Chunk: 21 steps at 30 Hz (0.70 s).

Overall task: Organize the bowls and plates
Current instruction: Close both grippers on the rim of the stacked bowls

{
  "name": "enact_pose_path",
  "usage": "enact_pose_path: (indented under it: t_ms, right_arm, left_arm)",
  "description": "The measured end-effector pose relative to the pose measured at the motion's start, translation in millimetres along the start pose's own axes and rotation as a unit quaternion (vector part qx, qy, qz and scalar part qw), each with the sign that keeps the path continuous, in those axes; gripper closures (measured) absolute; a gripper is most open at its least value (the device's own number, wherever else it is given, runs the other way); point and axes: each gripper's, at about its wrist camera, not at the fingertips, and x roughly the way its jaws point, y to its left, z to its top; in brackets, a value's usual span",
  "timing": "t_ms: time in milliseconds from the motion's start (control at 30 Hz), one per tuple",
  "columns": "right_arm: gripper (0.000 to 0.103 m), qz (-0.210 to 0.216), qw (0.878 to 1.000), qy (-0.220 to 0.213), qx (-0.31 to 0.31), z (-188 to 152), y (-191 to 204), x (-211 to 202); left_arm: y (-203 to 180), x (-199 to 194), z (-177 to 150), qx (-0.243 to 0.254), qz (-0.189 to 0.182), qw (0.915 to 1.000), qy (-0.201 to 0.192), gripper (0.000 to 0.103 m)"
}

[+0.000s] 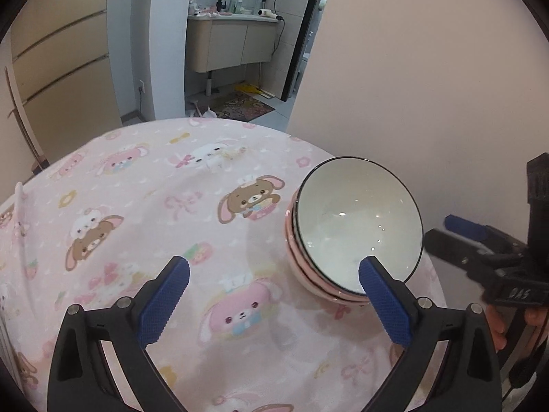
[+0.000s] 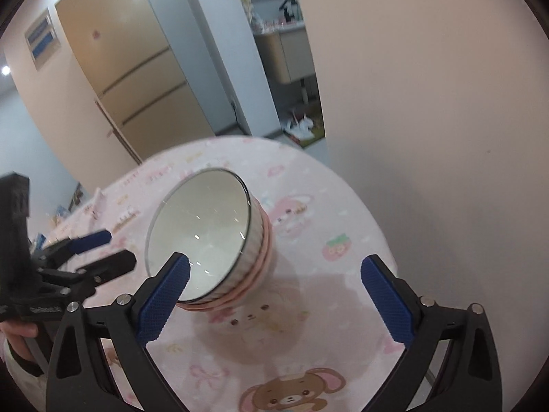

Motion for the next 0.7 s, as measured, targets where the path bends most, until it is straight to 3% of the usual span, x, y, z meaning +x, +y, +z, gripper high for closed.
enact_pose_path:
  t_ms: [367, 500, 600, 700]
  right_arm:
    - [0.011, 0.028, 0.998, 0.058, 0.011, 1, -4, 37]
    - [0.015, 0.032, 0.997, 0.066, 0.021, 3, -6, 43]
    - [0.024, 0.058, 0.995, 0.078, 0.035, 3, -9, 47]
    - [0.039, 0.092, 0.990, 0.087, 0.065, 3, -12, 52]
  left_arm:
    - [-13, 29, 5, -0.008, -0.031, 0.9982, 0.050, 0.003]
    - [-8, 40, 3, -0.020, -0.031, 0.9974, 0.061, 0.012]
    - [0, 46, 2, -0.032, -0.035, 0.9968, 0.064, 0.021]
    - [9, 49, 2, -0.058, -0.063, 0.9940, 0.067, 0.030]
